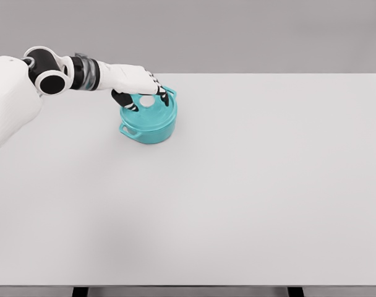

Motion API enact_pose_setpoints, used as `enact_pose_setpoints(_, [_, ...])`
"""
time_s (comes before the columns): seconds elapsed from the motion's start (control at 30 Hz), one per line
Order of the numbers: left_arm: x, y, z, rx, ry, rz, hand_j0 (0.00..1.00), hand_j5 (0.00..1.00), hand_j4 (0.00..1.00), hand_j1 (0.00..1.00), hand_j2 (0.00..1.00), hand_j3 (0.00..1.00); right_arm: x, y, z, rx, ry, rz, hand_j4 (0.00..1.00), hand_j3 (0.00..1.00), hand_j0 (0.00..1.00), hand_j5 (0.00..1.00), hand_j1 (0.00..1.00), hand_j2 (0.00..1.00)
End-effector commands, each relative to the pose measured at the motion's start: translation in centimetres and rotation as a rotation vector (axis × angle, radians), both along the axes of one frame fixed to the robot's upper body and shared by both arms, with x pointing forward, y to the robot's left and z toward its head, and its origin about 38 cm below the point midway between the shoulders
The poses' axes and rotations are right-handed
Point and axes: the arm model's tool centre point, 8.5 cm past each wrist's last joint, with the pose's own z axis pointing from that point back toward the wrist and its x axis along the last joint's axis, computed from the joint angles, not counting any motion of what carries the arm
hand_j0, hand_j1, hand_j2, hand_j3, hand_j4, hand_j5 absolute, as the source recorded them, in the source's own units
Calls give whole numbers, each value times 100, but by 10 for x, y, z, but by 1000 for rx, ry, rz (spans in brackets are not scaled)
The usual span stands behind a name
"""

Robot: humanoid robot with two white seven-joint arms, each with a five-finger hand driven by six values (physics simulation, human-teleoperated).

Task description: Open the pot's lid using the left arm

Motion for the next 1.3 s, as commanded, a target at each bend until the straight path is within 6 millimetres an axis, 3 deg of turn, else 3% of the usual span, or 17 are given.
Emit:
enact_pose_setpoints(0.0, [0,0,0,-3,2,2,73,73,73,73,73,73,0,0,0,0,0,0,100,100,100,100,100,100])
enact_pose_setpoints(0.4, [-1,-2,-3,5,6,-4,51,51,51,51,51,51,0,0,0,0,0,0,100,100,100,100,100,100])
enact_pose_setpoints(0.77, [1,5,6,6,-8,6,44,44,44,44,44,44,0,0,0,0,0,0,100,100,100,100,100,100])
enact_pose_setpoints(0.87, [3,31,17,23,-32,45,43,43,43,43,43,43,0,0,0,0,0,0,100,100,100,100,100,100])
enact_pose_setpoints(0.93, [-2,68,31,51,-63,88,43,43,43,43,43,43,0,0,0,0,0,0,100,100,100,100,100,100])
enact_pose_setpoints(1.07, [-10,131,39,107,-73,191,43,43,43,43,43,43,0,0,0,0,0,0,100,100,100,100,100,100])
enact_pose_setpoints(1.17, [-13,142,33,121,-61,210,48,48,48,48,48,48,0,0,0,0,0,0,100,100,100,100,100,100])
enact_pose_setpoints(1.27, [-14,142,26,122,-46,210,63,63,63,63,63,63,0,0,0,0,0,0,100,100,100,100,100,100])
